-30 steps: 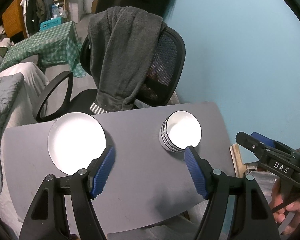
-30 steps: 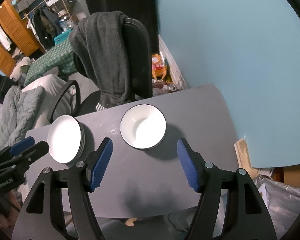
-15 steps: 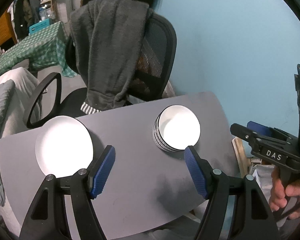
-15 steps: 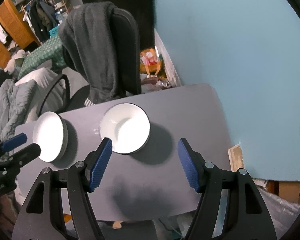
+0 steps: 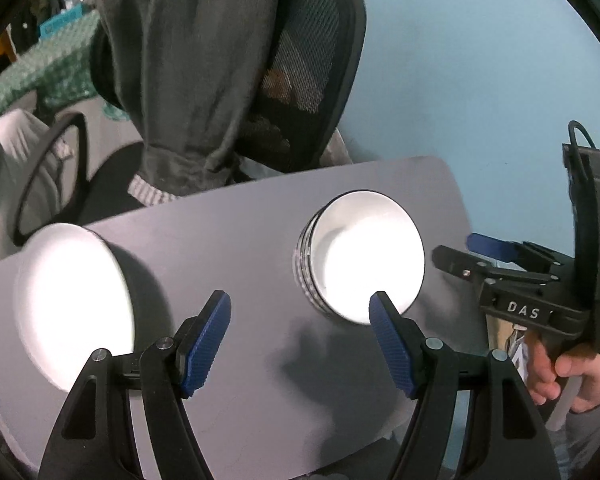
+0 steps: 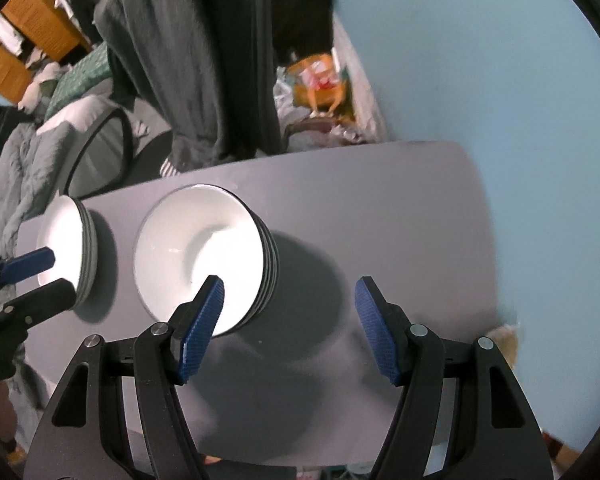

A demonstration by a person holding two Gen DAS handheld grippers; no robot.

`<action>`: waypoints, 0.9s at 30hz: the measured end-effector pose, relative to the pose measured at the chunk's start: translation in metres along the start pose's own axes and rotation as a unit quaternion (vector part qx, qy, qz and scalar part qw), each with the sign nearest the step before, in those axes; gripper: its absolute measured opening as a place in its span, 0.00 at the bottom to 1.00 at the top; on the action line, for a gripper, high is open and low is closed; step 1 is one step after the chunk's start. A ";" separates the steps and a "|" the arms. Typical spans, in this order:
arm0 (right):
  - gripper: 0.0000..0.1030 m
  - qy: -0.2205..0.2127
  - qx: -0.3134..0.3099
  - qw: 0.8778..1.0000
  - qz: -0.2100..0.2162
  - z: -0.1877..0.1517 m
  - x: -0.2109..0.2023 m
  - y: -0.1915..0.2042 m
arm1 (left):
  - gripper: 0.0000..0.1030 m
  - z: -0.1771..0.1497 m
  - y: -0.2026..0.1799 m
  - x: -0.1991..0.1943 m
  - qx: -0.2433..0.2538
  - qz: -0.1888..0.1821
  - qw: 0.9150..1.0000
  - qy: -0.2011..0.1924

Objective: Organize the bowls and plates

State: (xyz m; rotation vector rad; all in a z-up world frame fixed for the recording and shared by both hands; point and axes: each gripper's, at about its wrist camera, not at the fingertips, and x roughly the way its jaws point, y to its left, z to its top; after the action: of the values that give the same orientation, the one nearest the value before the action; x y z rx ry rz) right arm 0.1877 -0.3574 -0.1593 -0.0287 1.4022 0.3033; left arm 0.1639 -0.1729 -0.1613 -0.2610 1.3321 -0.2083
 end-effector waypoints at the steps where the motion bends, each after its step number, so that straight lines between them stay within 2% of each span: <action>1: 0.66 0.004 -0.001 1.000 0.006 0.001 0.005 -0.001 | 0.71 0.001 0.001 0.008 -0.003 -0.004 1.000 0.003; 10: 0.66 0.056 -0.004 0.997 0.053 0.017 0.046 -0.008 | 0.71 0.009 0.009 0.056 -0.041 -0.010 0.998 0.038; 16: 0.65 0.081 -0.020 0.995 0.058 0.019 0.060 -0.006 | 0.70 0.015 0.011 0.075 -0.061 -0.015 0.997 0.050; 19: 0.64 0.087 -0.023 0.994 0.061 0.022 0.062 -0.007 | 0.65 0.018 0.012 0.083 -0.069 -0.017 0.996 0.059; 23: 0.56 0.097 -0.027 0.993 0.063 0.026 0.068 -0.006 | 0.62 0.020 0.012 0.092 -0.069 -0.019 0.995 0.069; 25: 0.54 0.101 -0.025 0.992 0.068 0.029 0.070 -0.006 | 0.54 0.021 0.012 0.097 -0.072 -0.025 0.994 0.076; 27: 0.48 0.105 -0.020 0.991 0.076 0.031 0.072 -0.005 | 0.51 0.022 0.012 0.101 -0.073 -0.030 0.993 0.083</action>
State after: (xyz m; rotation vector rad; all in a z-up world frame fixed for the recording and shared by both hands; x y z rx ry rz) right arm 0.2285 -0.3423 -0.2248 0.0130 1.6109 0.4650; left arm 0.2084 -0.1895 -0.2537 -0.4163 1.5081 -0.1866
